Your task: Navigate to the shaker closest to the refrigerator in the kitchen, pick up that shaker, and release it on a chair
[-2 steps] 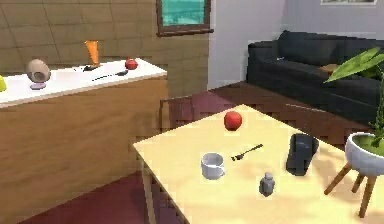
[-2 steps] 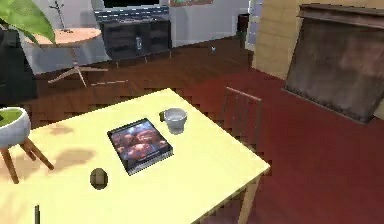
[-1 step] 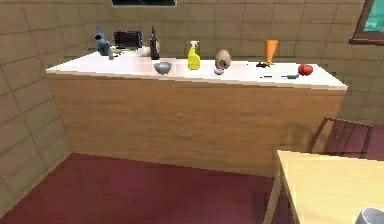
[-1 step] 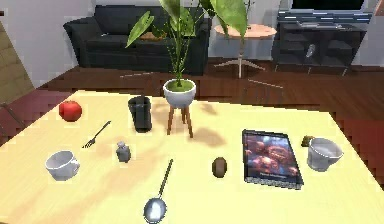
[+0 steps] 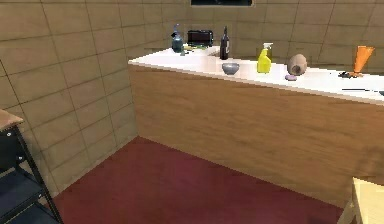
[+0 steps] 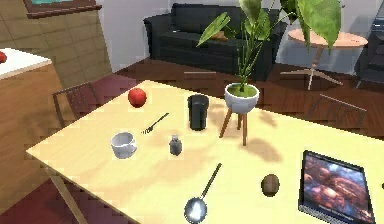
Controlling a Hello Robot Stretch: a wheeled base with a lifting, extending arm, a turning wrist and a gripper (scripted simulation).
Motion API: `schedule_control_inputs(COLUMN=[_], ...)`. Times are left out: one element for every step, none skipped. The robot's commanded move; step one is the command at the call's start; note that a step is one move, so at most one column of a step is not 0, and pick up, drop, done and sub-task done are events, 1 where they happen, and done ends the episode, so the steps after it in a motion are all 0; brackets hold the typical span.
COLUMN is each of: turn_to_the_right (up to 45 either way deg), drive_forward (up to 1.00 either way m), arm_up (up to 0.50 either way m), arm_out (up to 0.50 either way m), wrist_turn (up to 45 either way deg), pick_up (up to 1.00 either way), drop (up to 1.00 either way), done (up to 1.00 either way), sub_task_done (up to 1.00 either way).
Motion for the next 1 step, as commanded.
schedule_control_inputs(turn_to_the_right=[0.0], drive_forward=[0.00], arm_up=[0.50], arm_out=[0.00], wrist_turn=[0.0], pick_up=[0.00], drop=[0.00], done=[0.00], sub_task_done=[0.00])
